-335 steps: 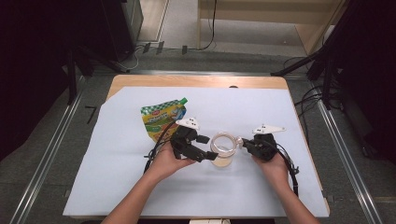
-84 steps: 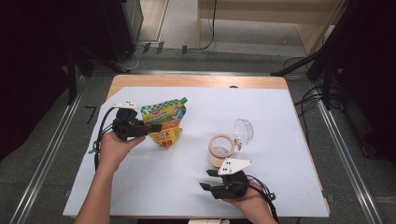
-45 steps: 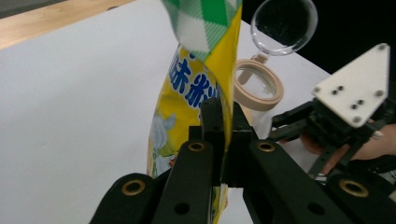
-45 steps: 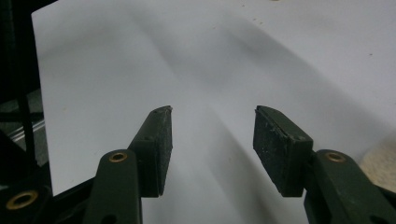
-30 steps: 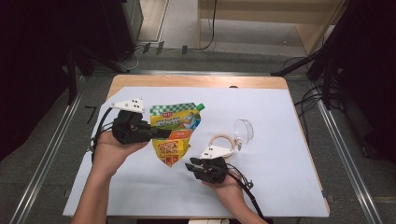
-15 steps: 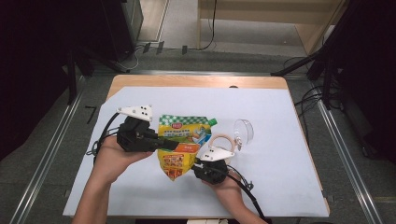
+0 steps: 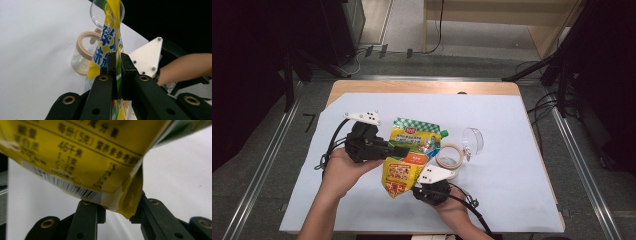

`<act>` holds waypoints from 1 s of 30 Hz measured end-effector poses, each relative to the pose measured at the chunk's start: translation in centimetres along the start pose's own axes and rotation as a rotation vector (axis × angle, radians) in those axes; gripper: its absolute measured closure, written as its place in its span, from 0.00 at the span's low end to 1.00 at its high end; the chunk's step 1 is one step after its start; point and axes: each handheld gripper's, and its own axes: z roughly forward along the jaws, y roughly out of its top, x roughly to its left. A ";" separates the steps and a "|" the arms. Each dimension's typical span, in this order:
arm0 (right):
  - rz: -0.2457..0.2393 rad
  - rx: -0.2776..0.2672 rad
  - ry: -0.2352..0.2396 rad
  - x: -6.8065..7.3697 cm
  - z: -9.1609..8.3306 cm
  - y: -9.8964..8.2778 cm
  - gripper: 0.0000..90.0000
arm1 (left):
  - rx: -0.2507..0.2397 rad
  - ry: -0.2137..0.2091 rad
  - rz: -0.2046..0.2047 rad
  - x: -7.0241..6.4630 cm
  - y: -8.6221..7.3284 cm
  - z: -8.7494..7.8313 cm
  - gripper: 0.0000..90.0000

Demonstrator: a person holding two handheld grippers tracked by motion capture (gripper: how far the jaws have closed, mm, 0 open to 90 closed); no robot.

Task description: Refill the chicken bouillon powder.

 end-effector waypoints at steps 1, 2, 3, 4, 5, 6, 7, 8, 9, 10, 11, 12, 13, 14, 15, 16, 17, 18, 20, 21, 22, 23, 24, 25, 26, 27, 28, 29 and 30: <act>0.002 0.001 0.006 0.1 0.0 0.0 0.83 | 0.001 0.009 -0.006 0.0 0.0 0.2 0.97; 0.007 0.004 0.015 0.2 0.0 0.0 0.83 | 0.001 0.012 -0.017 0.0 0.0 0.3 0.97; 0.014 0.010 0.024 0.3 0.0 0.0 0.83 | 0.001 0.012 -0.017 0.0 0.0 0.3 0.97; 0.011 0.015 0.028 0.4 0.0 0.0 0.83 | 0.001 0.013 -0.029 0.1 0.0 0.6 0.96; 0.012 0.020 0.034 0.5 0.1 0.0 0.83 | -0.001 0.013 -0.037 0.2 -0.1 0.8 0.96; 0.009 0.021 0.037 0.6 0.1 0.0 0.83 | -0.003 0.017 -0.049 0.3 -0.1 1.0 0.96; 0.011 0.025 0.043 0.7 0.1 0.0 0.83 | -0.005 0.019 -0.061 0.4 -0.1 1.1 0.95; 0.014 0.026 0.045 0.8 0.0 0.0 0.83 | -0.008 0.017 -0.066 0.5 -0.1 1.1 0.94; 0.017 0.025 0.046 0.9 0.0 0.0 0.83 | -0.012 0.022 -0.068 0.5 -0.1 1.2 0.93; 0.016 0.020 0.047 0.9 0.0 0.1 0.83 | -0.017 0.026 -0.066 0.6 -0.2 1.3 0.92; 0.017 0.018 0.048 0.9 -0.1 0.1 0.83 | -0.020 0.029 -0.058 0.6 -0.2 1.4 0.91; 0.018 0.014 0.052 1.0 -0.2 0.2 0.83 | -0.020 0.031 -0.050 0.5 -0.3 1.5 0.89; 0.023 0.011 0.055 1.1 -0.2 0.2 0.83 | -0.020 0.031 -0.050 0.5 -0.3 1.5 0.88; 0.023 0.011 0.055 1.1 -0.2 0.2 0.83 | -0.027 0.033 -0.055 0.5 -0.3 1.6 0.88; 0.010 0.015 0.055 1.3 -0.4 0.3 0.83 | -0.022 0.029 -0.059 0.5 -0.2 1.8 0.87; 0.010 0.015 0.055 1.3 -0.4 0.3 0.83 | -0.022 0.029 -0.059 0.5 -0.2 1.8 0.87; 0.013 0.011 0.058 1.5 -0.4 0.3 0.83 | -0.019 0.031 -0.067 0.5 -0.2 2.0 0.87; 0.016 0.010 0.062 1.5 -0.4 0.3 0.83 | -0.018 0.031 -0.073 0.5 -0.2 2.1 0.86; 0.031 0.008 0.074 1.5 -0.5 0.2 0.83 | -0.013 0.034 -0.080 0.6 -0.2 2.3 0.84; 0.039 0.008 0.084 1.6 -0.5 0.2 0.83 | -0.013 0.031 -0.093 0.7 -0.2 2.5 0.84; 0.039 0.009 0.086 1.6 -0.5 0.3 0.83 | -0.013 0.031 -0.093 0.7 -0.2 2.5 0.84; 0.035 0.008 0.086 1.7 -0.5 0.3 0.83 | -0.007 0.030 -0.096 0.7 -0.2 2.8 0.84; 0.035 0.012 0.095 1.9 -0.5 0.3 0.83 | -0.002 0.028 -0.096 0.7 -0.1 2.9 0.84; 0.035 0.013 0.099 2.0 -0.5 0.3 0.83 | 0.003 0.031 -0.096 0.7 -0.1 3.1 0.83; 0.032 0.011 0.101 2.1 -0.6 0.3 0.83 | 0.009 0.036 -0.098 0.7 -0.1 3.2 0.83; 0.034 0.013 0.108 2.2 -0.6 0.4 0.83 | 0.015 0.038 -0.097 0.7 0.0 3.4 0.82; 0.034 0.013 0.108 2.2 -0.6 0.4 0.83 | 0.015 0.038 -0.097 0.7 0.0 3.4 0.81; 0.034 0.010 0.114 2.4 -0.6 0.5 0.83 | 0.017 0.033 -0.103 0.7 0.0 3.6 0.80; 0.035 0.011 0.117 2.5 -0.7 0.5 0.83 | 0.018 0.035 -0.106 0.7 0.0 3.7 0.80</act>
